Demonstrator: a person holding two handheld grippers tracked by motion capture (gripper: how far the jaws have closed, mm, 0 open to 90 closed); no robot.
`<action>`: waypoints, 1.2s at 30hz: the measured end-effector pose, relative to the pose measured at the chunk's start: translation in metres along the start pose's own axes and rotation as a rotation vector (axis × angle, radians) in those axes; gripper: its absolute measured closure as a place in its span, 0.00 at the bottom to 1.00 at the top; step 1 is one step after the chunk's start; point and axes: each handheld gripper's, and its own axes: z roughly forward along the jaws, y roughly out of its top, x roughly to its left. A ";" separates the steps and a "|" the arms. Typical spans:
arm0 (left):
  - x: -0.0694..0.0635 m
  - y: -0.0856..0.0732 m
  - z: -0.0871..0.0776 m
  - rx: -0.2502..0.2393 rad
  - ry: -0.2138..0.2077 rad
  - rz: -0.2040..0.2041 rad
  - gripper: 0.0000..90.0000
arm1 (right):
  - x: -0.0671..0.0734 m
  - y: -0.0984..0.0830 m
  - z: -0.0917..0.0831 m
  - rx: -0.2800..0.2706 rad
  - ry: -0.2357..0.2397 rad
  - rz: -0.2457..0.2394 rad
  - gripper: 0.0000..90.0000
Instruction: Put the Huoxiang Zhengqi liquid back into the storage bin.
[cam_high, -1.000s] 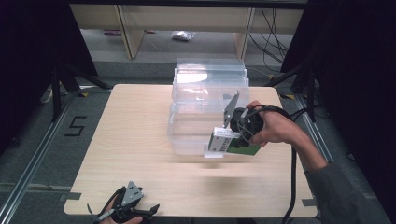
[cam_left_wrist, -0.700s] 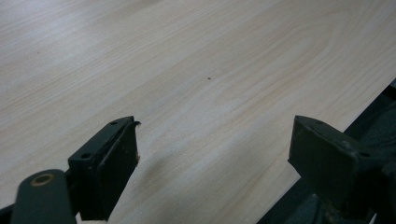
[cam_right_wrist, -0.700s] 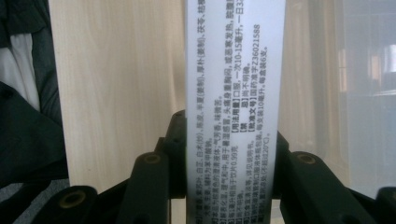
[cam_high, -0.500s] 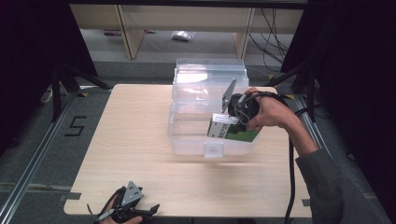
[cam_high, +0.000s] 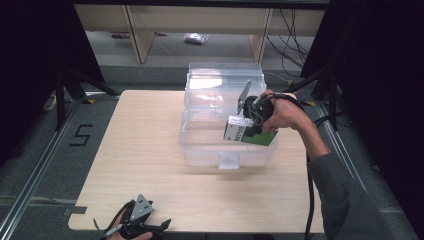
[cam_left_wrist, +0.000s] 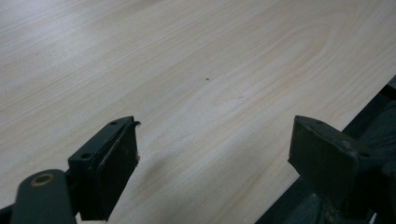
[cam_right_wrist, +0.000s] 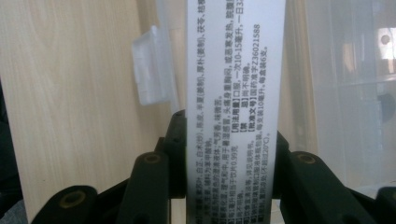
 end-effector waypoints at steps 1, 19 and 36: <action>0.001 0.000 0.000 0.011 0.011 0.013 0.17 | 0.000 -0.001 0.001 0.007 -0.003 0.014 0.72; 0.001 0.000 0.000 0.009 0.005 0.018 0.17 | -0.019 -0.005 0.024 0.049 -0.001 0.027 0.72; 0.000 0.000 0.000 0.016 0.009 0.011 0.17 | -0.027 -0.005 0.050 0.053 0.031 -0.014 0.72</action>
